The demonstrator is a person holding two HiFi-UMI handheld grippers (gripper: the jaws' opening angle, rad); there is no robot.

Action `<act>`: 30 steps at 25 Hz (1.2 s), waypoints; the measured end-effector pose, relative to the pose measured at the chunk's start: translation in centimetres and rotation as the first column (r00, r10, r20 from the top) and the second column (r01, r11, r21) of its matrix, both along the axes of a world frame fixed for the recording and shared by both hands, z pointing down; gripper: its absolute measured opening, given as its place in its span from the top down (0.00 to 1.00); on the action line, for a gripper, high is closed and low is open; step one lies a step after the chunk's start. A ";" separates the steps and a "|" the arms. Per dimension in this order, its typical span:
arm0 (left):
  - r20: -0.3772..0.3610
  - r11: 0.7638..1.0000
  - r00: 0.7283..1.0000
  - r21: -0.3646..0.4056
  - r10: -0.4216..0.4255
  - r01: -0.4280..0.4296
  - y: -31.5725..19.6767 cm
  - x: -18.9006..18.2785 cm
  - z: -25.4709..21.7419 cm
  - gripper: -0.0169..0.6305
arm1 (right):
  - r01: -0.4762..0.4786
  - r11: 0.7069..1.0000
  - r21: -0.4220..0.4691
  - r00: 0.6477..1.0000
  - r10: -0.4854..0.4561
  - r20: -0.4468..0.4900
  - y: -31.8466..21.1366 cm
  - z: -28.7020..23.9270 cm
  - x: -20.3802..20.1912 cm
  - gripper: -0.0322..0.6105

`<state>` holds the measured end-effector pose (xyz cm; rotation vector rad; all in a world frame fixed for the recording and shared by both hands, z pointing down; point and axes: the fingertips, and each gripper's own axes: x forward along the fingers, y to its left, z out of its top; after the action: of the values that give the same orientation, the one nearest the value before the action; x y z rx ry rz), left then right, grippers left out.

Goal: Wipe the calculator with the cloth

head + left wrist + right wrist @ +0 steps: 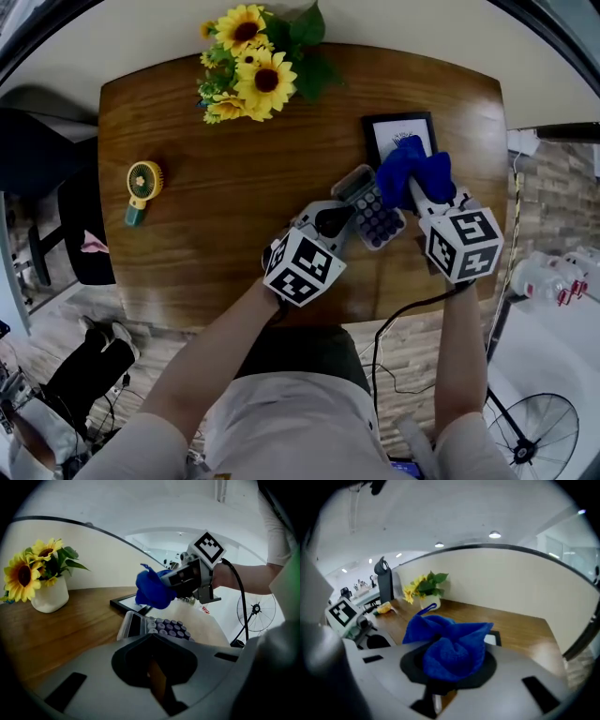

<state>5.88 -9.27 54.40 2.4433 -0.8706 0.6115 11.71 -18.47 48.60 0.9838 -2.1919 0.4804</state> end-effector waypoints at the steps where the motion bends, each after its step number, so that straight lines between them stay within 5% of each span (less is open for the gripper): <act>1: 0.001 1.000 1.000 0.002 -0.001 0.001 0.0 0.0 0.0 0.97 | 0.038 0.999 0.002 0.998 -0.038 0.057 0.2 -0.9 -1.6 0.82; 4: 0.001 1.000 1.000 0.005 0.000 0.000 0.0 0.0 0.0 0.97 | 0.220 0.975 0.008 0.963 -0.219 0.154 1.5 -2.3 -7.5 0.82; 7: 0.002 1.000 1.000 0.008 -0.001 0.001 0.0 -0.1 0.0 0.97 | 0.392 0.919 -0.034 0.915 -0.385 0.120 3.6 -0.4 -12.4 0.81; 10: 0.005 1.000 1.000 0.014 -0.007 0.007 0.0 -0.1 0.0 0.97 | 0.441 0.890 -0.113 0.898 -0.436 0.066 4.6 2.9 -14.3 0.81; 14: 0.006 1.000 1.000 0.021 -0.010 0.009 0.0 0.0 -0.1 0.97 | 0.384 0.908 -0.166 0.921 -0.390 -0.002 3.6 4.9 -12.4 0.81; 19: 0.008 1.000 1.000 0.021 -0.017 0.017 0.1 -0.2 0.1 0.97 | 0.297 0.953 -0.064 0.943 -0.304 -0.137 0.5 4.7 -8.7 0.81; 30: 0.009 1.000 1.000 0.014 -0.022 0.022 0.0 -0.3 0.4 0.97 | 0.078 0.996 -0.051 0.990 -0.083 -0.111 2.9 5.5 0.7 0.82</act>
<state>5.60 -9.24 54.83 2.4413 -0.9073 0.6114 12.44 -15.55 54.08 0.8726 -2.1005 0.4257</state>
